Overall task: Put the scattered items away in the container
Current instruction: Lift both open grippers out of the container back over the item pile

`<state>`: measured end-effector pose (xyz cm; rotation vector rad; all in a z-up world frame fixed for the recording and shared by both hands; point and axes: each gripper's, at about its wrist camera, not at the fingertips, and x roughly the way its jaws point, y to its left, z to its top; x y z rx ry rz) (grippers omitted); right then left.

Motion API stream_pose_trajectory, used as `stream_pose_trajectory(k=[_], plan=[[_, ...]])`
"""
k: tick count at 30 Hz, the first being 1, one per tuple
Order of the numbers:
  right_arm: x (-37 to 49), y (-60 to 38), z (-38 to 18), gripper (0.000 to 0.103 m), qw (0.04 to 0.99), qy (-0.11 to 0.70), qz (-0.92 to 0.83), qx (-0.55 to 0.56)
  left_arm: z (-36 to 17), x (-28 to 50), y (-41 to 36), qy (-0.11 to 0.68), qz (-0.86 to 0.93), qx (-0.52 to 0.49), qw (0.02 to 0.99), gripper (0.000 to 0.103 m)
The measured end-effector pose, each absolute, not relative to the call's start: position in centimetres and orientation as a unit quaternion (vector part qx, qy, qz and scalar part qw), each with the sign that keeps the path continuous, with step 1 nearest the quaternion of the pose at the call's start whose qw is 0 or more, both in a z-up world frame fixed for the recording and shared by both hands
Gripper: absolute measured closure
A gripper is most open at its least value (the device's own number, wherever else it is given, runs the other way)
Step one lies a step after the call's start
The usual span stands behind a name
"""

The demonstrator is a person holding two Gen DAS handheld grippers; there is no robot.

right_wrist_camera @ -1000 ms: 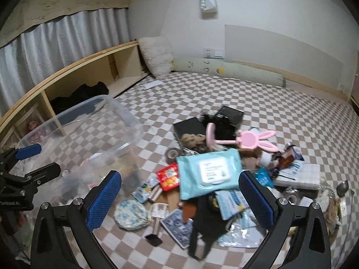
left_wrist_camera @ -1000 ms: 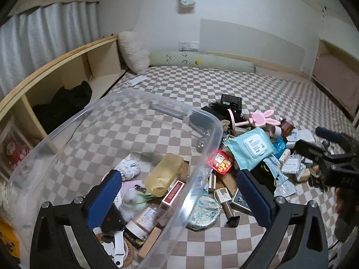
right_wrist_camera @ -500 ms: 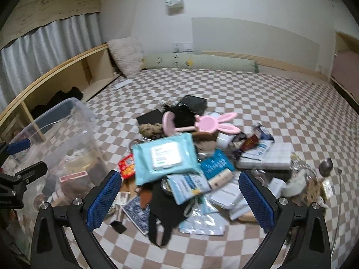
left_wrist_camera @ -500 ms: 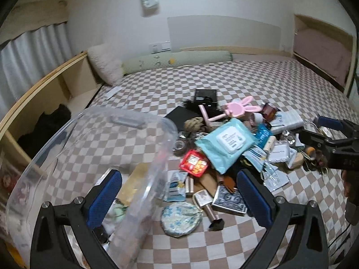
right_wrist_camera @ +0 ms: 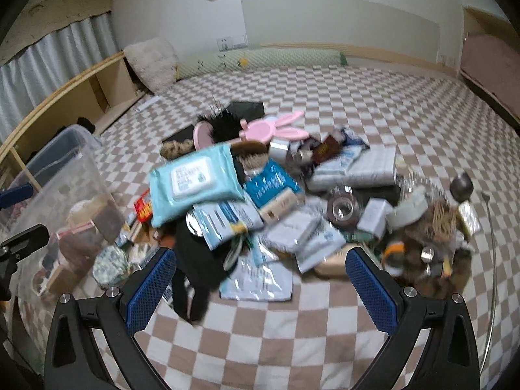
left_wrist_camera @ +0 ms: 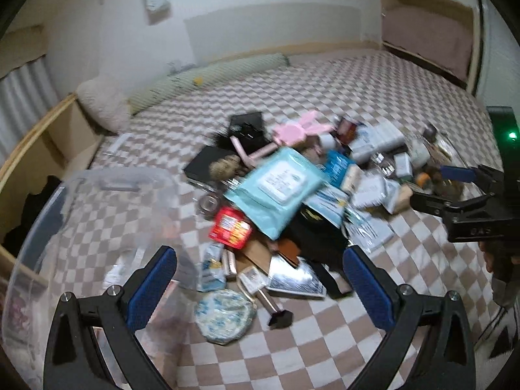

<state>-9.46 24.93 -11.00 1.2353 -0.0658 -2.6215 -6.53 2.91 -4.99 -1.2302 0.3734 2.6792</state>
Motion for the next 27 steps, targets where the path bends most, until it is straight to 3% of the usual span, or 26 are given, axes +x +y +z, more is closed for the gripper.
stream_pose_trajectory(k=[13, 17, 20, 23, 27], plan=[[-7.7, 24.9, -17.7, 0.000, 0.112, 0.000, -0.874, 0.473, -12.0, -6.4, 4.3, 0.146, 0.840, -0.499, 0.154, 0.002], [-7.4, 25.0, -19.6, 0.000, 0.110, 0.001, -0.865, 0.490, -13.6, -6.2, 3.9, 0.137, 0.824, -0.522, 0.172, 0.012], [-7.2, 25.0, -20.7, 0.000, 0.110, 0.002, -0.860, 0.498, -14.8, -6.0, 3.6, 0.135, 0.813, -0.535, 0.185, 0.014], [-6.9, 24.9, -21.5, 0.000, 0.110, 0.005, -0.857, 0.503, -15.8, -5.9, 3.4, 0.127, 0.802, -0.547, 0.204, 0.025], [-6.6, 24.7, -22.7, 0.000, 0.112, 0.008, -0.852, 0.511, -17.1, -6.0, 2.9, 0.110, 0.790, -0.564, 0.216, 0.026]])
